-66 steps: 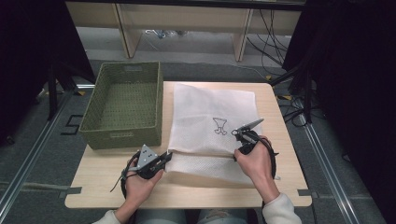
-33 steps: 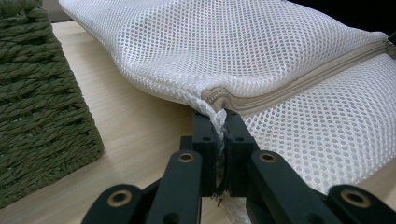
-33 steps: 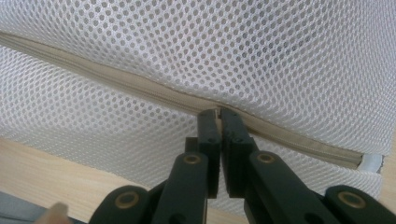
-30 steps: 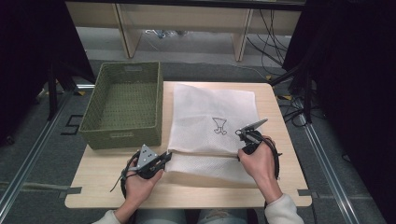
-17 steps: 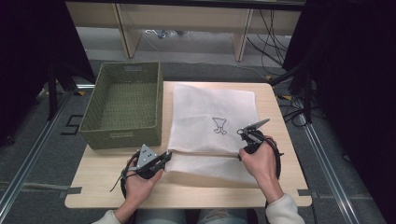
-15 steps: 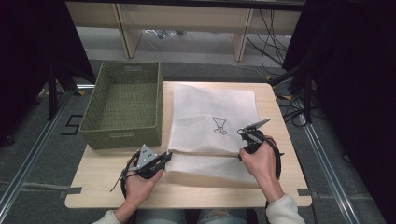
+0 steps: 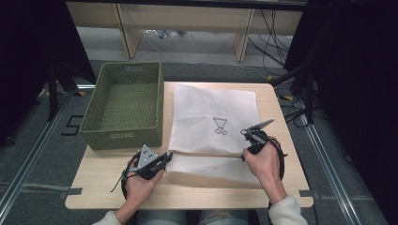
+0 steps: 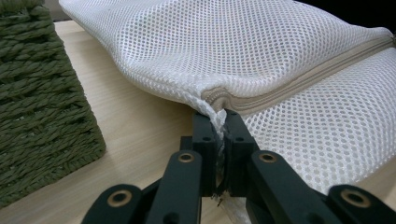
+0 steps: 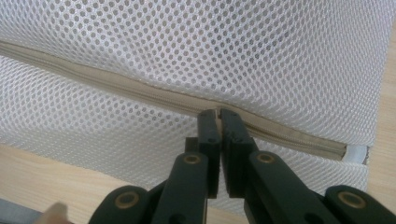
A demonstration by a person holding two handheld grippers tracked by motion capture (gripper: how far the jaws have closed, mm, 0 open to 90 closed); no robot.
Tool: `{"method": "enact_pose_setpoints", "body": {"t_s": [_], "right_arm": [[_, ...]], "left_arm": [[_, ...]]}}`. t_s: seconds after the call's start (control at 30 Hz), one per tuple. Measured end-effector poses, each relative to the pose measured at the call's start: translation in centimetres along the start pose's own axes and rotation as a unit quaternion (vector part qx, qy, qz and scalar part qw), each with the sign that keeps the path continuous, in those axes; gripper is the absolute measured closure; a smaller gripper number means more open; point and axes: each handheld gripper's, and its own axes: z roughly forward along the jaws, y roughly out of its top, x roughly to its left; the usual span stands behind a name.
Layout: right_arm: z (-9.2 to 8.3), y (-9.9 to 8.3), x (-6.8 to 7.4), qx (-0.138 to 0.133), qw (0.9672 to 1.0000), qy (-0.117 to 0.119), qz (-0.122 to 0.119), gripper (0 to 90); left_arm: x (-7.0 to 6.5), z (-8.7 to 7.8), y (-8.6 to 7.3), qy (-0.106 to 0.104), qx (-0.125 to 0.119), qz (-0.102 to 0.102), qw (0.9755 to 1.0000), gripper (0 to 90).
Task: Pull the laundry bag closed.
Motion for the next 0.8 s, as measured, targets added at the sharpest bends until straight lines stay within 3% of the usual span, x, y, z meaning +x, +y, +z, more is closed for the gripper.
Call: {"method": "enact_pose_setpoints", "body": {"t_s": [0.03, 0.17, 0.27, 0.3, 0.43, 0.47, 0.57, 0.63, 0.67, 0.7, 0.8], "right_arm": [[0.00, -0.01, 0.02, 0.000, 1.0000, 0.001, 0.001, 88.5], [-0.06, 0.01, -0.02, 0.003, 1.0000, 0.002, 0.004, 88.6], [-0.07, 0.01, -0.31, 0.001, 1.0000, 0.002, 0.005, 88.5], [-0.03, 0.02, -0.34, 0.001, 1.0000, 0.002, 0.008, 88.5], [-0.09, 0.02, -0.34, -0.001, 1.0000, 0.000, 0.007, 88.5], [-0.10, 0.03, -0.37, 0.002, 1.0000, 0.002, 0.008, 88.5], [-0.09, 0.04, -0.45, 0.000, 1.0000, 0.002, 0.007, 88.5], [-0.16, 0.02, -0.56, 0.002, 0.9999, -0.004, 0.015, 88.5], [-0.24, 0.05, -0.42, 0.007, 0.9995, -0.003, 0.031, 88.5], [-0.18, 0.04, -0.87, -0.001, 0.9999, 0.001, 0.013, 88.5], [-0.24, 0.04, -0.73, -0.001, 0.9999, -0.002, 0.016, 88.5]], "left_arm": [[-0.11, 0.02, -0.04, 0.001, -0.001, -0.011, 0.9999, 84.6], [-0.02, -0.02, 0.01, 0.000, 0.000, 0.000, 1.0000, 84.6], [-0.11, 0.01, -0.04, 0.000, -0.001, -0.011, 0.9999, 84.6], [-0.01, -0.02, 0.01, -0.001, 0.000, 0.000, 1.0000, 84.6], [-0.11, 0.00, -0.04, 0.001, -0.001, -0.011, 0.9999, 84.6], [-0.02, -0.01, 0.02, 0.000, 0.000, 0.000, 1.0000, 84.6], [-0.02, -0.01, -0.01, 0.000, 0.000, 0.000, 1.0000, 84.6], [-0.09, 0.01, -0.05, 0.000, 0.000, -0.011, 0.9999, 84.6], [-0.09, 0.00, -0.04, 0.000, -0.001, -0.011, 0.9999, 84.6], [-0.01, -0.01, 0.01, 0.000, 0.000, 0.000, 1.0000, 84.6], [-0.09, 0.01, -0.06, 0.000, 0.001, -0.011, 0.9999, 84.6]]}}
